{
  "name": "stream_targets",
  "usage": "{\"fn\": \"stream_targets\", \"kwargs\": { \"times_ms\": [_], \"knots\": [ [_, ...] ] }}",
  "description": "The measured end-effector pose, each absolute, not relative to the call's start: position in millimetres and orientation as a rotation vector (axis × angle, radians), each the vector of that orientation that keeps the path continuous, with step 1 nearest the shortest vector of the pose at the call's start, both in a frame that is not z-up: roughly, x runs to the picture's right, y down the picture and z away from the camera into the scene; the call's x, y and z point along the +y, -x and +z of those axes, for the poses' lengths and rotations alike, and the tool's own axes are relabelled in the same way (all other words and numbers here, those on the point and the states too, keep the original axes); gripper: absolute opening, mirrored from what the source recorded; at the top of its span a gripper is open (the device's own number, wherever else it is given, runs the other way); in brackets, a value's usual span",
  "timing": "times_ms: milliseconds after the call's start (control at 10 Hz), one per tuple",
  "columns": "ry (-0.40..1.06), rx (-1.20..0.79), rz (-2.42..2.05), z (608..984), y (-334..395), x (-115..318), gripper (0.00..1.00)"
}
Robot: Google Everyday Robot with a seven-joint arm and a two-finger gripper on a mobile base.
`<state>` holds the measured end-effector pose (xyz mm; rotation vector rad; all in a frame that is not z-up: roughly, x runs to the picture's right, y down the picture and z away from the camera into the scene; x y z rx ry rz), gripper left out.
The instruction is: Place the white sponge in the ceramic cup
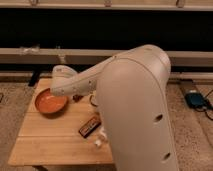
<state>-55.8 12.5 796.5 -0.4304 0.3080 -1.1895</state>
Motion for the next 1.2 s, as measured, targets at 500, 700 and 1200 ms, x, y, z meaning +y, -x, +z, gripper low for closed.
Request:
{"fn": "stream_targets", "kwargs": {
  "times_ms": [500, 700, 1200],
  "knots": [
    [0.403, 0.346, -1.181, 791.7, 56.9, -7.9, 0.80],
    [0.385, 0.353, -1.175, 786.6, 58.6, -17.9, 0.80],
    [0.349, 0.299, -1.162, 772.4, 57.7, -31.9, 0.80]
  ]
}}
